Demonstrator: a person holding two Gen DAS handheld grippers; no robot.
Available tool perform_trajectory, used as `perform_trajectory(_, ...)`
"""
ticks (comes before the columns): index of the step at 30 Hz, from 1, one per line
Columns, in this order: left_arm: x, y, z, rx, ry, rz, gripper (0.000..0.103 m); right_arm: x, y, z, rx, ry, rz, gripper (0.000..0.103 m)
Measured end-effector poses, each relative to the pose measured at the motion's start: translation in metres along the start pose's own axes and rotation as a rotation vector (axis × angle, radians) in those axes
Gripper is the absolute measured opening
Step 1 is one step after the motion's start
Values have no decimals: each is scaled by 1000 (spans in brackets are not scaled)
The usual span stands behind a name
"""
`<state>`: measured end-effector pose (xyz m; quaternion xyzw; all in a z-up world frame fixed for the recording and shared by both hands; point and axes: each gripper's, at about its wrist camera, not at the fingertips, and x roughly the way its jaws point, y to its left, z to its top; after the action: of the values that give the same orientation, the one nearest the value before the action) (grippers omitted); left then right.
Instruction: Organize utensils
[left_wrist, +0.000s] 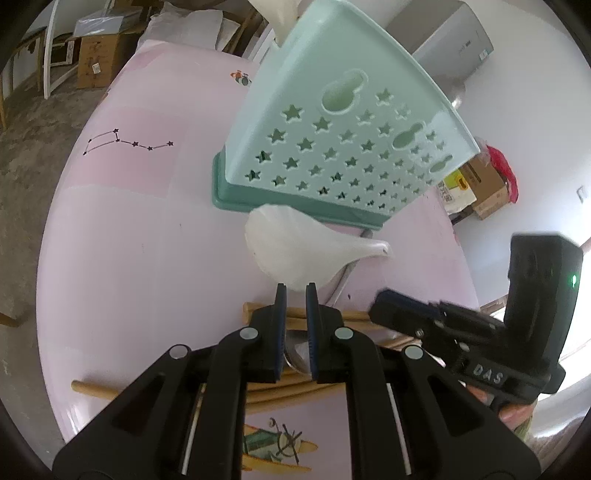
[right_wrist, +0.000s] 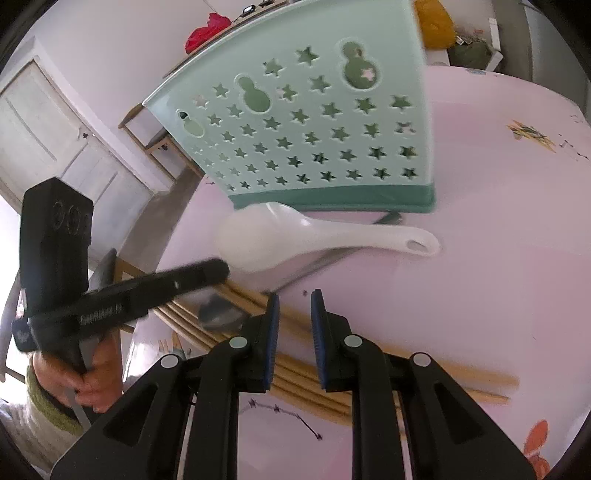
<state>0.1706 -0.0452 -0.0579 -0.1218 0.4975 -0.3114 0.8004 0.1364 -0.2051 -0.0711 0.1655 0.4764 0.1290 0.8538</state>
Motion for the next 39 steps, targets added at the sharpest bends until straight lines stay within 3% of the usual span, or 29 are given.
perform_trajectory(8,-7,-5,-8,45,32,-10,9,9,12,7,-13,5,15,18)
perform_trajectory(17,-20,-7,-22,54,62,-83,9,16,14,4,-17,68,54,18)
perform_trajectory(25,-37,-7,-31,67,29,-114,12,11,19,-4,-59,97,77,18)
perform_trajectory(32,-43,-3,-23,38,-47,-58,14,13,24,-7,-93,122,107,19)
perform_trajectory(39,-33,1,-27,27,-2,15,14,11,39,-11,-164,150,141,19)
